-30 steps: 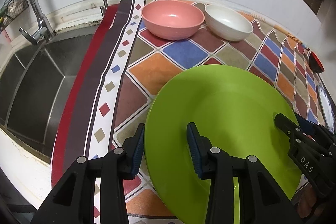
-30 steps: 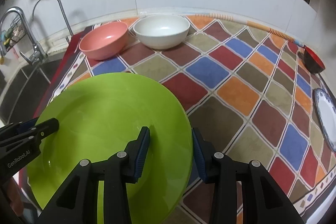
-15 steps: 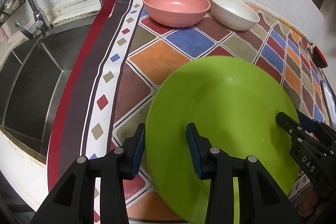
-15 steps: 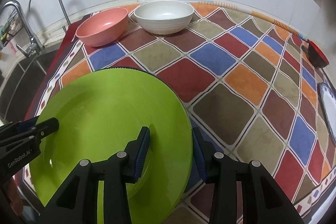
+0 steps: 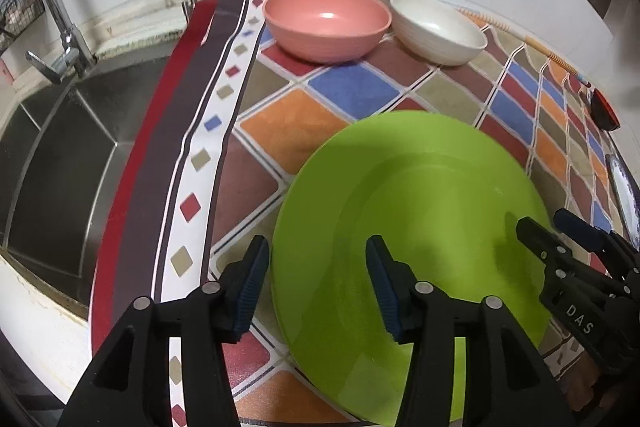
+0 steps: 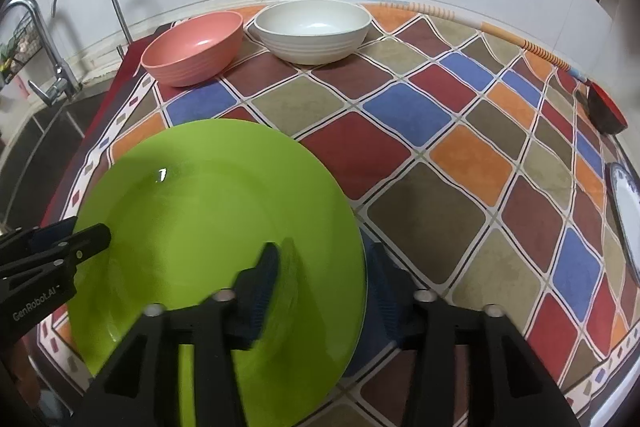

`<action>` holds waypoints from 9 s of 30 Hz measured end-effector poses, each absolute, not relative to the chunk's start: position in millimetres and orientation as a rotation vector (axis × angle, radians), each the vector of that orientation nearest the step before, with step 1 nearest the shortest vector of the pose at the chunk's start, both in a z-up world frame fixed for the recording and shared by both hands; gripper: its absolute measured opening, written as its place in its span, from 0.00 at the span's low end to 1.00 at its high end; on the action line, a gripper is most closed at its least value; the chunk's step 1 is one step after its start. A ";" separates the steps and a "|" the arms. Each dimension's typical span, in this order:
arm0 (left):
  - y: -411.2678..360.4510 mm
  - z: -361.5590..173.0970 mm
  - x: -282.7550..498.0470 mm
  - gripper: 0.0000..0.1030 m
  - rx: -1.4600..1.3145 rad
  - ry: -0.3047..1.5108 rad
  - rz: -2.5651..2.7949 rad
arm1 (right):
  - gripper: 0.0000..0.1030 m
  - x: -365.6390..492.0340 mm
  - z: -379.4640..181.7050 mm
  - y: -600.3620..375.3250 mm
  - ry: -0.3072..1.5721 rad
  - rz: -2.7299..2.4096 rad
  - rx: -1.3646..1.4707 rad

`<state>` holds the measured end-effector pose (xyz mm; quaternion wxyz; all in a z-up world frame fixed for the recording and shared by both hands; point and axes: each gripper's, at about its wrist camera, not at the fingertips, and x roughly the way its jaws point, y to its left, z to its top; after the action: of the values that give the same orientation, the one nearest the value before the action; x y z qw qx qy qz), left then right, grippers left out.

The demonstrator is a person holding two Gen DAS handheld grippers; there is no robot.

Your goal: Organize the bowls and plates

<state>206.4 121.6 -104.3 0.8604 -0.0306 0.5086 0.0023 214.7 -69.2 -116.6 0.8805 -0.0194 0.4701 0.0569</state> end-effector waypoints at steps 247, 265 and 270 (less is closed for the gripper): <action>128.2 -107.9 198.5 0.35 -0.067 1.062 -0.014 | 0.37 197.6 -109.9 -71.5 0.937 0.077 -0.079; 126.9 -114.9 201.9 0.35 -0.070 1.085 -0.010 | 0.37 205.0 -118.9 -71.2 0.967 0.086 -0.086; 125.0 -115.3 201.2 0.41 -0.067 1.084 -0.014 | 0.37 206.6 -119.4 -71.4 0.971 0.092 -0.087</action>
<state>201.2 125.0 -115.3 0.8560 -0.0320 0.5160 -0.0066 206.6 -71.4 -119.4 0.8826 -0.0416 0.4662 0.0444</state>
